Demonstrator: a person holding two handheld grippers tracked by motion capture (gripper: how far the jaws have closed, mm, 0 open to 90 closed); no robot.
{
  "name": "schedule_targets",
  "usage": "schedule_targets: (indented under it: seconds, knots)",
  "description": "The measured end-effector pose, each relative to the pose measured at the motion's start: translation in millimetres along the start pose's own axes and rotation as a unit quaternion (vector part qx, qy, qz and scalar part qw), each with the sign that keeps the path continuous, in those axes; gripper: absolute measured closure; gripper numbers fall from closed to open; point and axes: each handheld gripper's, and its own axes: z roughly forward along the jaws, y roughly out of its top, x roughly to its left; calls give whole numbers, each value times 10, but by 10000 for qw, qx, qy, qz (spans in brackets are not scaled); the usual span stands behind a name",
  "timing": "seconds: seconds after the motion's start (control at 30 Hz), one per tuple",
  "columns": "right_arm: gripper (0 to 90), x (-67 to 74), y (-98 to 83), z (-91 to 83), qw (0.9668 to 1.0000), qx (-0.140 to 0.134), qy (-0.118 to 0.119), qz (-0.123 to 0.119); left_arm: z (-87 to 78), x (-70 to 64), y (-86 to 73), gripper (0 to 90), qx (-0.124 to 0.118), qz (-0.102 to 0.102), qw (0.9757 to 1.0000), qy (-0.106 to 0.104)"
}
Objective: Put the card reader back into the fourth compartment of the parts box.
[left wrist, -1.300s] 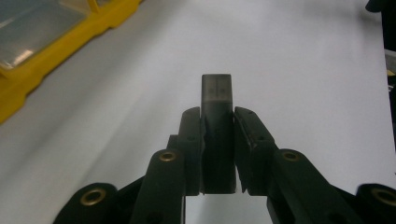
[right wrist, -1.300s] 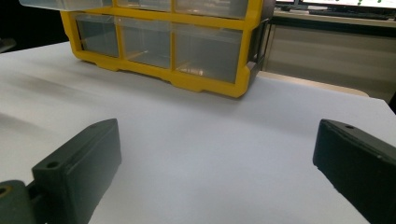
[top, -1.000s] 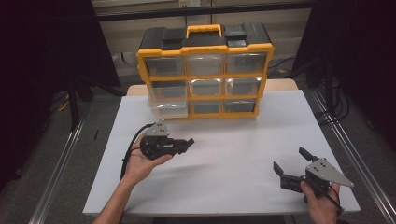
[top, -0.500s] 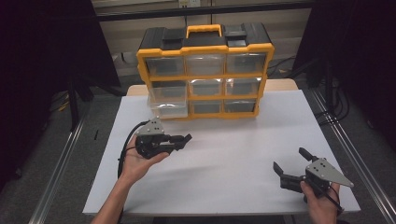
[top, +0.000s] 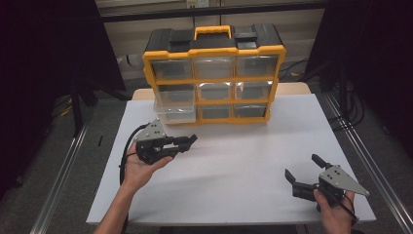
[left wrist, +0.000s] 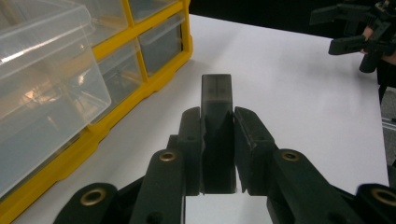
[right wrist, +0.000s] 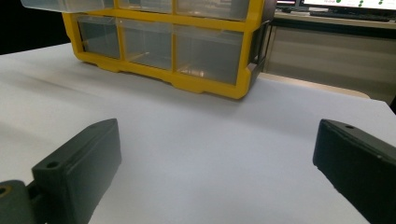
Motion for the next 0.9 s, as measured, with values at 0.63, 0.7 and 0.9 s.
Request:
schedule_targets:
  seconds: [0.63,0.7,0.9]
  knots:
    - [11,3,4,5,10000,0,-26,-12,-156,87,257,737,-89,150,9995,246]
    - [11,2,4,5,10000,-3,-31,-16,-185,99,289,737,-56,216,9994,279]
    - [11,-1,4,6,10000,-15,-27,-8,-246,126,358,737,-73,232,9991,353]
